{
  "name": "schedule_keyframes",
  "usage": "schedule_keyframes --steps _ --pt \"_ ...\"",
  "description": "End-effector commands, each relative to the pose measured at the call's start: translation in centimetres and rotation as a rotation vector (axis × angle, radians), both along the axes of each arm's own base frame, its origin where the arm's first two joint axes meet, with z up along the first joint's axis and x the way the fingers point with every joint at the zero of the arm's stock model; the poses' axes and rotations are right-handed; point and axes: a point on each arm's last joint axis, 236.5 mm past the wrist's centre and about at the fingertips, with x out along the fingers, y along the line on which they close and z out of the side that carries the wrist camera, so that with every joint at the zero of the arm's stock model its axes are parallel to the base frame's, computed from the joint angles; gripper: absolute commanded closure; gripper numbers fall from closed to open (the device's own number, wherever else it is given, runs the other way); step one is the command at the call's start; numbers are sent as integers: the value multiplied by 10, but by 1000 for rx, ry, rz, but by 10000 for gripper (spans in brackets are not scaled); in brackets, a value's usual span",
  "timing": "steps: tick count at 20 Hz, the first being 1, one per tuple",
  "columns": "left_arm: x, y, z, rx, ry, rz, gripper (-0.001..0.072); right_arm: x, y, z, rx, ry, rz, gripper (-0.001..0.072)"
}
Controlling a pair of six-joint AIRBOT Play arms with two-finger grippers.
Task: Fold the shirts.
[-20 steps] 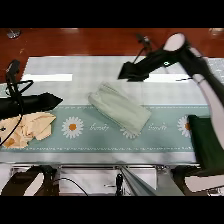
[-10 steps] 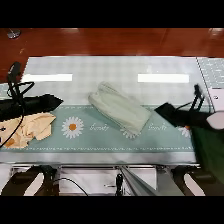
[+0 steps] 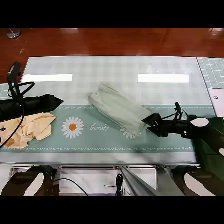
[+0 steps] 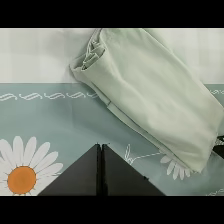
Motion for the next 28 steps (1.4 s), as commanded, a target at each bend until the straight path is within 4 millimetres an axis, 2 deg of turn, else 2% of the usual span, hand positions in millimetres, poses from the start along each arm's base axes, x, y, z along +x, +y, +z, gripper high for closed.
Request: schedule_keyframes --steps 1,2,3,4,5,7,9,10,13,14,15,17,18,20,23,25,27,28 --pt "0 0 0 0 -1 0 678 13 20 -11 44 31 75 89" --pt "0 0 0 0 0 0 679 16 32 -11 44 28 116 93" --pt "0 -1 0 0 0 -2 679 20 45 -8 42 12 161 246" --pt "-1 -2 0 0 0 -5 679 27 57 -2 37 -27 213 533" --pt "-1 -3 0 -1 -1 -9 679 37 66 9 27 -98 277 692" --pt "-2 -6 0 -1 0 -19 679 63 78 47 26 -208 361 693" --pt "-3 -8 0 -1 0 -25 679 90 85 99 17 -320 436 693" --pt "-4 -8 0 -1 0 -28 679 104 89 133 11 -404 460 693" --pt "-4 -9 0 -1 0 -30 679 139 80 224 -95 -598 472 693" --pt "-4 -9 0 -1 0 -30 679 145 72 246 -142 -630 476 693" --pt "-4 -9 0 -1 0 -30 678 152 60 267 -187 -644 453 692" --pt "-4 -9 0 -1 1 -30 678 162 42 316 -171 -686 369 693" --pt "-5 -9 0 -1 4 -32 678 164 26 335 -194 -705 345 693" --pt "-6 -10 -1 -1 10 -37 678 160 -18 351 -249 -654 283 693" --pt "-6 -10 -1 -1 9 -36 678 139 -100 346 -364 -498 176 693" --pt "-6 -10 -1 0 9 -36 678 111 -154 335 -435 -372 108 693" --pt "-5 -9 -1 0 6 -34 678 69 -208 318 -532 -197 42 693" --pt "-5 -9 -1 0 6 -34 678 56 -233 317 -591 -156 -16 693"
